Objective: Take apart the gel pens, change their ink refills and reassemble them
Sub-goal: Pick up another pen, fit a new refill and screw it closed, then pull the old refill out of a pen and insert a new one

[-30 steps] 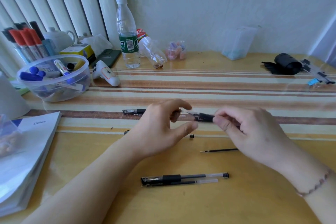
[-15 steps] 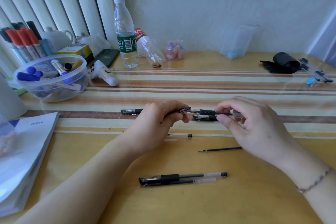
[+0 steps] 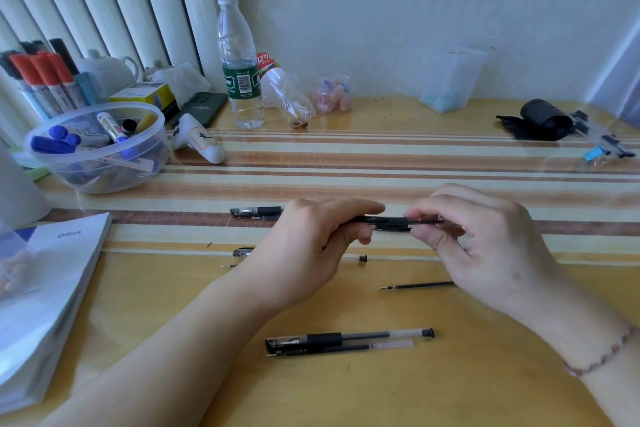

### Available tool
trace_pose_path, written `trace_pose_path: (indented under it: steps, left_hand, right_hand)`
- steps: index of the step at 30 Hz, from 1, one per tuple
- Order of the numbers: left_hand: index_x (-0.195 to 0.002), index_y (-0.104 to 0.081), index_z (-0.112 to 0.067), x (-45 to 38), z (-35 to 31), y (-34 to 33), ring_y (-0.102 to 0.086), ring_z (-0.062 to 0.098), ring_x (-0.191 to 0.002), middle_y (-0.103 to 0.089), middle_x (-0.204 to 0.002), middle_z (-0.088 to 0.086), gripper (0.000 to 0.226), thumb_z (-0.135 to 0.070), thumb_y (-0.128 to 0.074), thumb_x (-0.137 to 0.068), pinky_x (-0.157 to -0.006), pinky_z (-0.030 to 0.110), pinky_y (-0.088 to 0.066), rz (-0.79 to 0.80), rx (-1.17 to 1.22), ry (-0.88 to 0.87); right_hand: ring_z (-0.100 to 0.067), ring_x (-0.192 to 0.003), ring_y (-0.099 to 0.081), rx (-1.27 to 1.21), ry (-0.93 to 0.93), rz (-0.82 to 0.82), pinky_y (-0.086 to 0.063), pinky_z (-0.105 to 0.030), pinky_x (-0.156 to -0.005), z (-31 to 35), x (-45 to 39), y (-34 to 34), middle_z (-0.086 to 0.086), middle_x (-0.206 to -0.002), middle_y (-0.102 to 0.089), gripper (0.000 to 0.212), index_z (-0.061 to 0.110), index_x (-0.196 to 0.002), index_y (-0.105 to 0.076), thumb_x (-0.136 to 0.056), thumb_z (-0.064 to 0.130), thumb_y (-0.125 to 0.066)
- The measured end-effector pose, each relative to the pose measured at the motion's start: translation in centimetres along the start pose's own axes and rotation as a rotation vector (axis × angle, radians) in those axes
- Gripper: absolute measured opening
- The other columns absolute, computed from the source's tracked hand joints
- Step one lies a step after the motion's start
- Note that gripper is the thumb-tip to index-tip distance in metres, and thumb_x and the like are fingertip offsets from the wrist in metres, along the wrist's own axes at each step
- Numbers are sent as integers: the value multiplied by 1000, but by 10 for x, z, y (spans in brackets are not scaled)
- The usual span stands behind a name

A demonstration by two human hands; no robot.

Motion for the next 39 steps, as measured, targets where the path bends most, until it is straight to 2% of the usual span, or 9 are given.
trace_pose_path:
  steps: [4, 8, 11, 17, 22, 27, 32, 35, 39]
  left_hand:
    - [-123, -63, -10, 1, 1, 0, -68, 3, -84, -75, -86, -4, 31, -8, -62, -93, -80, 19, -52, 21, -14, -10]
    - [-129, -58, -16, 0, 14, 2, -64, 2, -89, -70, -98, -9, 43, -42, -47, -97, -80, 18, -50, 117, -25, 66]
    - [-123, -62, -19, 0, 51, 26, -60, 14, -101, -67, -111, -5, 29, -27, -51, -98, -87, 32, -50, 2, -206, 241]
    - [-109, -68, -26, 17, 108, 39, -46, 24, -118, -60, -121, -6, 19, -25, -56, -95, -97, 44, -37, 146, -506, 593]
    - [-92, -70, -28, 14, 108, 41, -49, 20, -109, -61, -105, -10, 13, -22, -60, -91, -85, 35, -31, 104, -485, 569]
    - [-92, -66, -24, 12, 101, 43, -52, 21, -101, -61, -95, -9, 11, -19, -56, -93, -83, 34, -33, 55, -461, 519]
    - [-98, -57, -14, 5, 80, 35, -55, 25, -80, -59, -88, -1, 9, -12, -48, -97, -70, 39, -49, 63, -257, 388]
    - [-97, -54, -10, 2, 62, 31, -51, 25, -77, -57, -88, 1, 9, -8, -45, -96, -69, 43, -47, 63, -179, 267]
    - [-95, -56, -10, 2, 51, 37, -53, 28, -75, -61, -86, 2, 10, -8, -46, -93, -66, 44, -46, 41, -191, 198]
  right_hand:
    - [-12, -64, -60, 8, -16, 33, -51, -35, -53, 1, -1, -4, 14, -77, -61, 10, 18, -92, -71, -87, 24, -65]
    - [-6, -85, -59, 124, -122, 166, -53, -37, -73, -21, -1, -4, 26, -85, -63, 14, 34, -88, -69, -84, 42, -59]
    - [6, -97, -45, 168, -241, 352, -41, -37, -88, -51, 7, -2, 35, -89, -56, 12, 47, -77, -64, -78, 56, -56]
    - [7, -101, -44, 188, -271, 558, -39, -32, -90, -63, 19, -6, 39, -98, -54, 2, 50, -82, -66, -80, 50, -65]
    - [5, -99, -50, 96, -249, 372, -39, -23, -83, -46, 5, 3, 29, -89, -62, 22, 46, -90, -68, -75, 59, -58]
    - [-6, -85, -59, 78, -146, 83, -48, -28, -76, -14, -21, 25, 17, -82, -66, 16, 25, -88, -73, -84, 39, -66]
    - [4, -101, -53, 241, -66, 279, -51, -35, -81, 22, -47, 6, 29, -103, -61, 30, 40, -110, -62, -91, 56, -46]
    - [-14, -113, -55, 452, 42, 337, -46, -41, -91, 49, -62, -32, 15, -120, -63, 44, 30, -121, -61, -95, 50, -31]
    - [-18, -90, -63, 418, 15, 345, -44, -36, -71, 48, -69, -78, 14, -94, -68, 41, 29, -102, -62, -97, 43, -24]
Point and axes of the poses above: each hand's wrist, its own x-axis away from the middle knuckle, its own y-axis out of the back of the hand, z = x × y, the point moved 7 cm from there along -x, towards the middle knuckle
